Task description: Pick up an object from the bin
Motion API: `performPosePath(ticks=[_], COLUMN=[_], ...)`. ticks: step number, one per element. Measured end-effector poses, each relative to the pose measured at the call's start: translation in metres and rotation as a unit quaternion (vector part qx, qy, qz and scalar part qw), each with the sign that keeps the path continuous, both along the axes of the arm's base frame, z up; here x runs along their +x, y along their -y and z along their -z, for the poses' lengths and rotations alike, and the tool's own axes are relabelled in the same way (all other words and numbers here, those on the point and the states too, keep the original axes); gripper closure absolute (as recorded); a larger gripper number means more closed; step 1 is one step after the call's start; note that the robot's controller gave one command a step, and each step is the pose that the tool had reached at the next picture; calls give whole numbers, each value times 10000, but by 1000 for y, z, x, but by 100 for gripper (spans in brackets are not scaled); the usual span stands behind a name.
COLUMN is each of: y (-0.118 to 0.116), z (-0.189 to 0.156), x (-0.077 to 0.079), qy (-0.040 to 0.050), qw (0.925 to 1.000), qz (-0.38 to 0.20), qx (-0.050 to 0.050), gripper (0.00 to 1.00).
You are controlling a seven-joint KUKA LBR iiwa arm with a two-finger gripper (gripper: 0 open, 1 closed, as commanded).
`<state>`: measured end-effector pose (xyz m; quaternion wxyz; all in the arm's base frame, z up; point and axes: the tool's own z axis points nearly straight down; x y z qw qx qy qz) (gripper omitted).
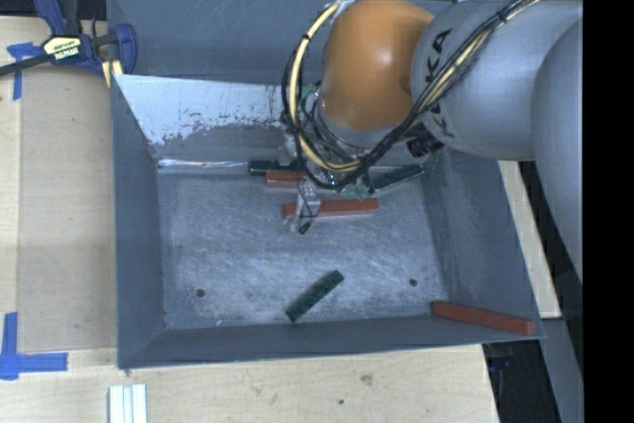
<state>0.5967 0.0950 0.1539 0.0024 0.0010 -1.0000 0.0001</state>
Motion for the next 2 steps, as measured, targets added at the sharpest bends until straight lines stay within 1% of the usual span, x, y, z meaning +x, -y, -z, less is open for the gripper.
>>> performPosePath(ticks=[1,2], y=[55,52], z=[86,78], x=[20,23], qy=[33,68], qw=[10000,10000], qz=[53,39], qx=[-4,6], gripper=[0,100])
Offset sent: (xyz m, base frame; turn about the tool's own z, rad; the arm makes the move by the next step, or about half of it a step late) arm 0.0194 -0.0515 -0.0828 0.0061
